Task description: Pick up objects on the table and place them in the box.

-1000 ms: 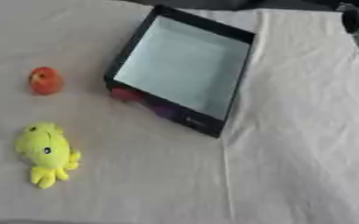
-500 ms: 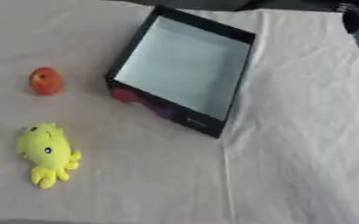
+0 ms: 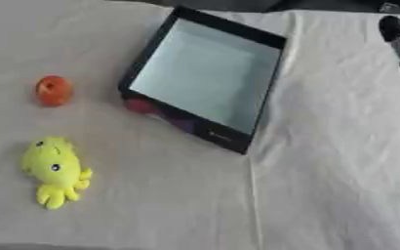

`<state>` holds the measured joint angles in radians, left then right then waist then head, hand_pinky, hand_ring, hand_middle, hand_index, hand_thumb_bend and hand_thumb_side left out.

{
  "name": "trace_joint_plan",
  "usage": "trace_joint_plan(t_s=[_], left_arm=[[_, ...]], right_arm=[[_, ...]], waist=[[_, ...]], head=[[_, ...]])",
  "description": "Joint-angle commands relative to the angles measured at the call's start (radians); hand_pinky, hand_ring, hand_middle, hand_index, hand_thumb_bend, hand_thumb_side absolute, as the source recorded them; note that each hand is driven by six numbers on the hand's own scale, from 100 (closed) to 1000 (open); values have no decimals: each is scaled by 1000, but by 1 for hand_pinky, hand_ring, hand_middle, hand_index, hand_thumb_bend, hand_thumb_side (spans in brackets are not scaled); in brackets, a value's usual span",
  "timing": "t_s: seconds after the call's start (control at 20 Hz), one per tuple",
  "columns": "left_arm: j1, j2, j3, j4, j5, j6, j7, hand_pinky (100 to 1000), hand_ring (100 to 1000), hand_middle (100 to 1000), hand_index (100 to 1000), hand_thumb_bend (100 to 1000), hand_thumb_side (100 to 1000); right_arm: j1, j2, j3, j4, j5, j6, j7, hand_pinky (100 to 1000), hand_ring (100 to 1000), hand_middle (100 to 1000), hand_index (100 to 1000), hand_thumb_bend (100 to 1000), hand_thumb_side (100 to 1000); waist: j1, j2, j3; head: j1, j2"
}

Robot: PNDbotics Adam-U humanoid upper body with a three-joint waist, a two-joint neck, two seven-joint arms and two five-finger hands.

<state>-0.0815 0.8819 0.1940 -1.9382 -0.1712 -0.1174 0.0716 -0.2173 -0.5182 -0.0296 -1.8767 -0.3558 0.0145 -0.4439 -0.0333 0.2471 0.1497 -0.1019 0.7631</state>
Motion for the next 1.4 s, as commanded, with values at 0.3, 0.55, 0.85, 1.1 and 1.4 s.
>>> trace_joint_plan(t_s=[0.3, 0.55, 0.85, 1.1, 1.4], left_arm=[[-6, 262, -96, -57, -18, 16, -221, 797, 690, 756, 864, 548, 507], [-80, 291, -154, -62, 19, -10, -410, 808, 713, 768, 872, 496, 548], [-137, 313, -203, -62, 21, -17, -502, 824, 736, 785, 890, 542, 537], [-150, 307, -256, -62, -24, -32, -585, 817, 745, 783, 891, 583, 466], [-150, 287, -302, -62, -119, -51, -653, 816, 761, 791, 890, 601, 350]], right_arm=[[0, -39, 0, -12, 7, 3, 9, 928, 893, 920, 851, 720, 321], [-6, -36, 7, -11, 6, 5, 16, 928, 894, 920, 851, 721, 322], [-9, -33, 9, -10, 5, 7, 19, 928, 895, 921, 851, 720, 320], [-13, -27, 12, -7, 5, 7, 21, 929, 895, 921, 851, 719, 320], [-13, -19, 14, -2, 5, 7, 23, 929, 895, 921, 851, 718, 317]], waist=[[2, -27, 6], [0, -25, 0], [3, -20, -7], [7, -15, -10], [6, -10, -13]], head=[[-1, 7], [2, -2], [13, -6], [19, -5], [23, -5]])
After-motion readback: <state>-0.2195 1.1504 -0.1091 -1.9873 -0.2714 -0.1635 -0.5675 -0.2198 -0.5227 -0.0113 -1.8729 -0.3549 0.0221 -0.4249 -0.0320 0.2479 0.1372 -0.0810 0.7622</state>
